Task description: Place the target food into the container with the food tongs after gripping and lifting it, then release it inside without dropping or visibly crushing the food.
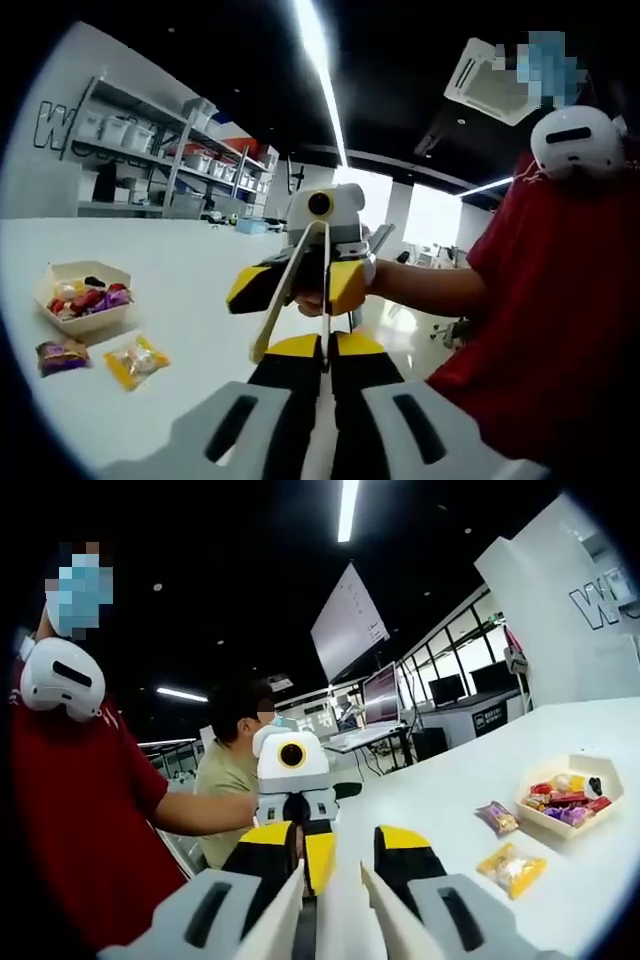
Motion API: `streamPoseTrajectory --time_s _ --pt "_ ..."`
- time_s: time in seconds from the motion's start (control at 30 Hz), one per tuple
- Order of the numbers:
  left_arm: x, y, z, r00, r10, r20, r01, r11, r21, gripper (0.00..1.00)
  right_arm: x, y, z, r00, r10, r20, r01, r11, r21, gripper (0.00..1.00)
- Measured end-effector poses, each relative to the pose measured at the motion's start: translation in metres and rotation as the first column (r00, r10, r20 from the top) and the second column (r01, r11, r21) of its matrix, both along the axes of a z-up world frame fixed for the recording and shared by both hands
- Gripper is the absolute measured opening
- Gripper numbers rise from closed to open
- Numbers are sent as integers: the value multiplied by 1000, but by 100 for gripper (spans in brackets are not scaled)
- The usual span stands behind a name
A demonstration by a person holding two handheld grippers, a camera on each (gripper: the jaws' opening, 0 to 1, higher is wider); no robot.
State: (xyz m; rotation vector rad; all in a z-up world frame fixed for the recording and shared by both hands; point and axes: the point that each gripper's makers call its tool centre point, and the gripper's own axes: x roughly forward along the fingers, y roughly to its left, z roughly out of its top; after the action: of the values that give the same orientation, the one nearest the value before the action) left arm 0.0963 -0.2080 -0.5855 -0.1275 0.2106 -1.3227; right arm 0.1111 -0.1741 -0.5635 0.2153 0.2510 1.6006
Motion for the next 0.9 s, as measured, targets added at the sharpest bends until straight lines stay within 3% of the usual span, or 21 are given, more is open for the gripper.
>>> streamPoseTrajectory --time_s 0.2,0.4,0.43,0.5,0.53,0.57,0.67,0.7,0.73,0.77,0.83,0.9 --pt "2 1 3 1000 11 10 -11 1000 -3 1 1 -2 -7 1000 6 -15 -7 999 -43 27" --pt "2 2 0 999 4 -37 -5 999 -32 1 0 -1 -7 999 12 -30 -13 999 -53 26" --pt "2 2 1 999 3 -43 -5 999 -39 1 -1 0 -5 998 9 -55 -11 999 -48 24" --pt "1 0 7 992 -2 -124 -12 994 -111 1 -2 -1 -2 995 10 -98 -14 999 -40 23" --pt "2 0 11 985 -2 -171 -25 988 -154 1 2 -2 8 984 0 -176 1 1000 7 22" --pt "2 0 14 980 -8 -200 -29 983 -179 1 2 -2 8 984 0 -176 2 1000 7 22" --pt "2 0 16 980 -14 -197 -24 981 -193 1 3 -2 9 985 -1 -175 3 1000 9 24" --pt "3 0 13 990 -1 -140 -23 986 -165 1 2 -1 9 992 -7 -124 7 1000 5 24" --pt "2 0 11 990 -4 -143 -18 988 -153 1 1 -1 6 997 -2 -78 2 1000 -10 24" --pt "-1 -1 11 988 -13 -153 -11 987 -158 1 -1 -1 7 995 3 -96 -3 1000 -4 25" --pt "-4 0 17 988 -28 -152 -2 981 -193 1 -5 -1 15 999 18 -32 -17 1000 25 26" --pt "-5 0 19 985 -39 -169 3 977 -212 1 -5 -1 15 999 25 -46 -24 999 21 26"
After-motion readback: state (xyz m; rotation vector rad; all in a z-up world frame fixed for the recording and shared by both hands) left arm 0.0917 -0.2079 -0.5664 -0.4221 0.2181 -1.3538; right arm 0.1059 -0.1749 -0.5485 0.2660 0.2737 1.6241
